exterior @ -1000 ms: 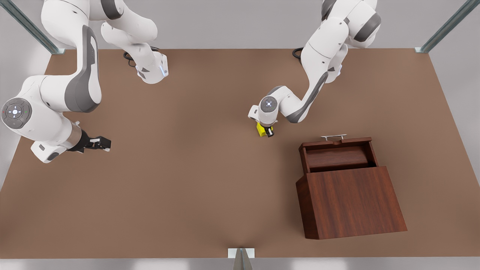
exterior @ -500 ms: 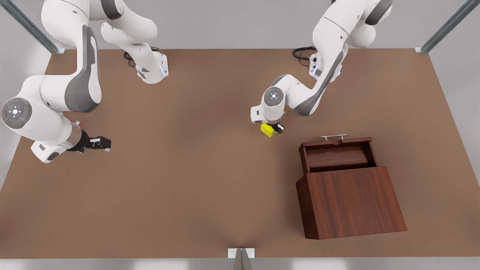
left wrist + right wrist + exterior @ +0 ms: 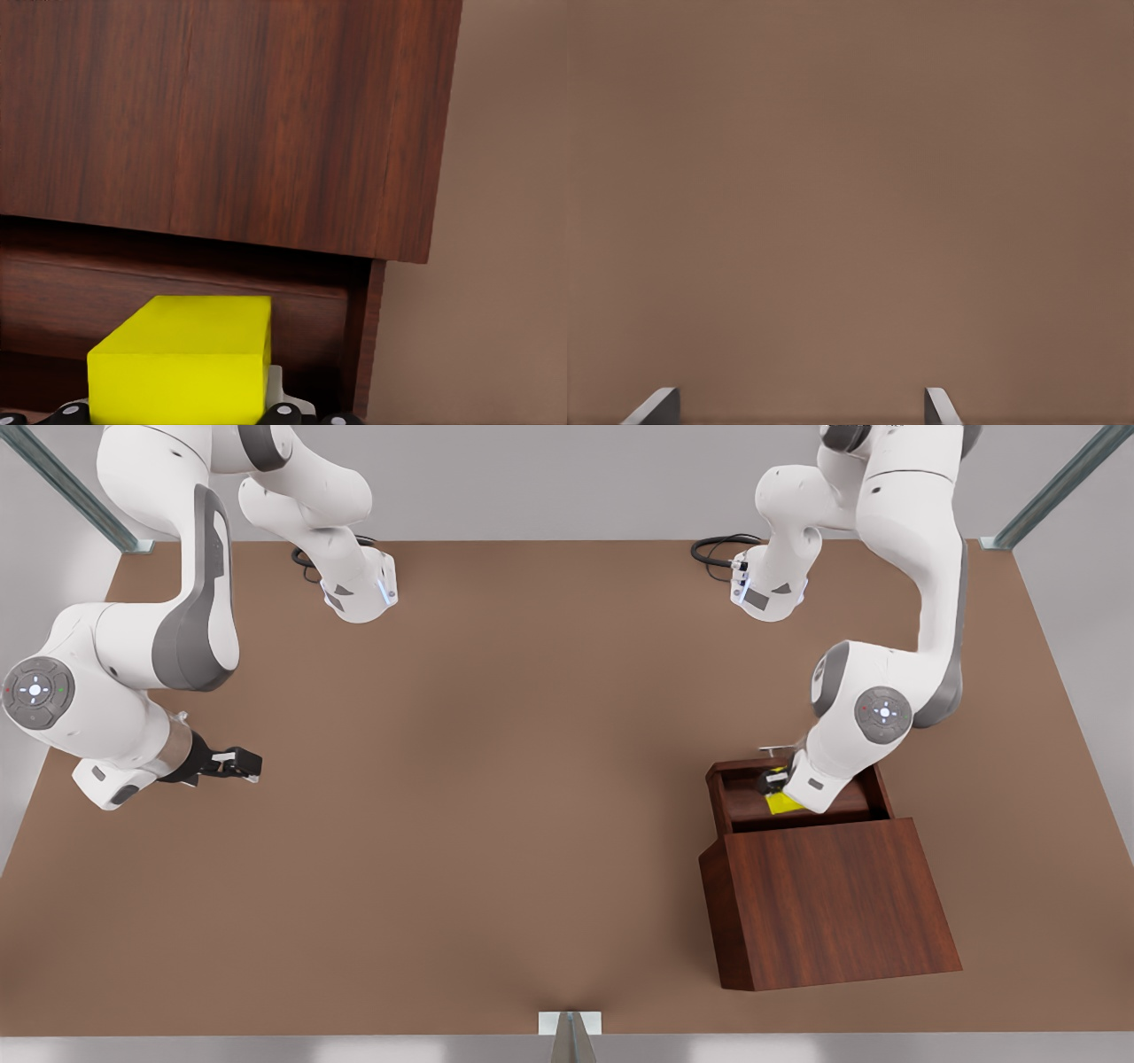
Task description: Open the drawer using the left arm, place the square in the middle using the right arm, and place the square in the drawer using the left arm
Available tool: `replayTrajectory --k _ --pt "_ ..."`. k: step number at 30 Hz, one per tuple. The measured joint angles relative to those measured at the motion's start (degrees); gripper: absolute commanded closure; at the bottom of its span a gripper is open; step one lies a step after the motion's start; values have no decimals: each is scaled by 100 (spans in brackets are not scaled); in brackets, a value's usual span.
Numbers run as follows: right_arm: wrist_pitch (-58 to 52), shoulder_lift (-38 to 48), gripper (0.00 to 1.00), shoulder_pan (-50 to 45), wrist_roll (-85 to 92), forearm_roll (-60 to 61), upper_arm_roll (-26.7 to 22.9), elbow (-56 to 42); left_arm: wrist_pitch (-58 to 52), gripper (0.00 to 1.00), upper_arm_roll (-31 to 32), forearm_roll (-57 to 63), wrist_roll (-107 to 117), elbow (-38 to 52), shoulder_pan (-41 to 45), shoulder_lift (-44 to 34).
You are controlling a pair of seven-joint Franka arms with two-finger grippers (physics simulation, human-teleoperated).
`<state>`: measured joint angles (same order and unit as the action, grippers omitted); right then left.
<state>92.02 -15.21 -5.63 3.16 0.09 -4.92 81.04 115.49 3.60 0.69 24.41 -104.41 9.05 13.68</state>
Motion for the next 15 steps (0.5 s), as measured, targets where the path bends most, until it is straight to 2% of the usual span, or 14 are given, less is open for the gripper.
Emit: replayTrajectory --k 1,2,3,8,10,12,13,15 --pt "0 0 0 0 0 5 0 -1 0 26 0 0 -66 -13 -3 17" --pt "0 0 0 0 0 0 0 -1 0 19 -1 0 -102 -17 -66 29" --pt "0 0 0 0 0 5 0 -1 0 0 -3 1 -143 -30 -72 38" --pt "0 -1 0 0 0 1 0 3 -84 0 -9 61 -146 -62 -70 62" --pt "0 0 0 0 0 2 0 6 -576 0 5 110 -442 73 -64 -288" --pt "0 0 0 2 0 2 0 8 -2198 0 48 263 -3192 1190 10 -438" --pt "0 -8 0 1 0 8 0 8 -2457 0 32 319 -3402 1676 -73 -455" --pt "0 -5 0 2 -2 9 -8 2 -2825 0 -1 389 -3376 2000 -189 -380"
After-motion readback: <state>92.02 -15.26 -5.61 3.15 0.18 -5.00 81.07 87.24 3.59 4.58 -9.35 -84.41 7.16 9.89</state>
